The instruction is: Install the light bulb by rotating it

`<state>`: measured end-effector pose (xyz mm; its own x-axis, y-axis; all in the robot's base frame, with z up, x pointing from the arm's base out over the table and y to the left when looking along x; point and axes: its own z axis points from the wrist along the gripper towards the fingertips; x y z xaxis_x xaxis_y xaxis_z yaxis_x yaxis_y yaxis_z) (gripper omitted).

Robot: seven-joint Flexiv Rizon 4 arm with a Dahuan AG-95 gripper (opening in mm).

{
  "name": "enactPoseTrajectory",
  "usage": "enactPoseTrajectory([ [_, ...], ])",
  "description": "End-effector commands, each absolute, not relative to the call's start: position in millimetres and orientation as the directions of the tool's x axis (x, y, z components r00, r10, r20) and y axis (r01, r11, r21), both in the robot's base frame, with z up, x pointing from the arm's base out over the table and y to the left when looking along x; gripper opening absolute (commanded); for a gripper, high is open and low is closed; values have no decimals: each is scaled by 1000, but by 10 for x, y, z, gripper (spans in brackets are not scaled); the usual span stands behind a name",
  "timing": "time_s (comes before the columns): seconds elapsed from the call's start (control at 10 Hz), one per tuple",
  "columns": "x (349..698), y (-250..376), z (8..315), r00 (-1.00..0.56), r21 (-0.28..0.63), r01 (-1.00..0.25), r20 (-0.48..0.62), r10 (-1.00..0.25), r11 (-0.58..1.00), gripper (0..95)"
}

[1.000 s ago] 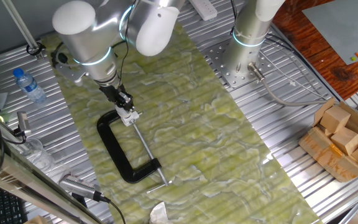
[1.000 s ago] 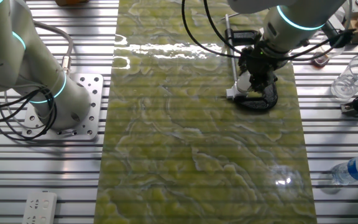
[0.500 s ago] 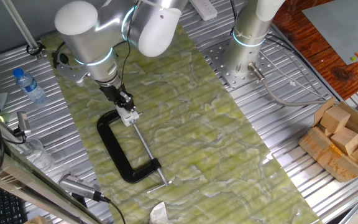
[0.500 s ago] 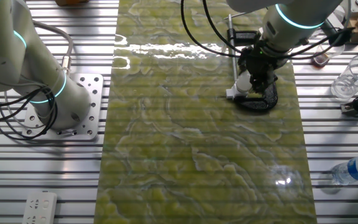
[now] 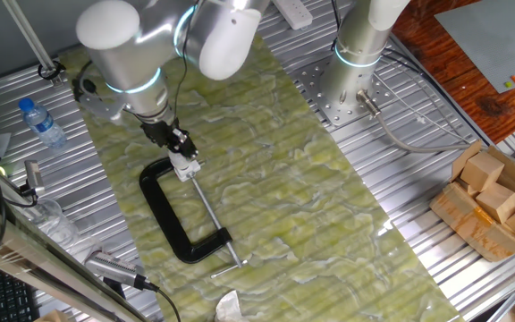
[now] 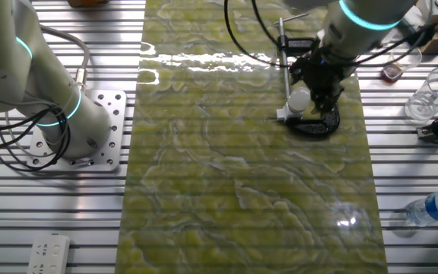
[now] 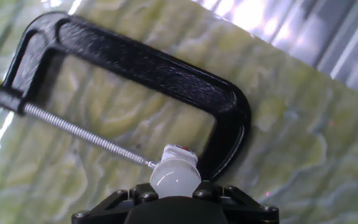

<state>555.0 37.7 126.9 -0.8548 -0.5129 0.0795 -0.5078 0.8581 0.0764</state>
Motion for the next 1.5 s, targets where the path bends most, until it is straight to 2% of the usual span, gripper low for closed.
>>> enactPoseTrajectory([
  [0.1,5522,428,1544,-922,54,-378,72,-381,924,0],
  [0.3,5433,540,1945,-958,70,-272,71,-276,960,0],
  [0.5,5341,630,2178,-975,78,-208,63,-213,975,0],
  [0.7,5195,678,2332,-978,76,-200,38,-203,977,0],
  [1.2,4803,756,2525,-981,69,-194,-5,-194,979,0],
  [1.5,4724,743,2513,-977,92,-211,-21,-210,973,0],
])
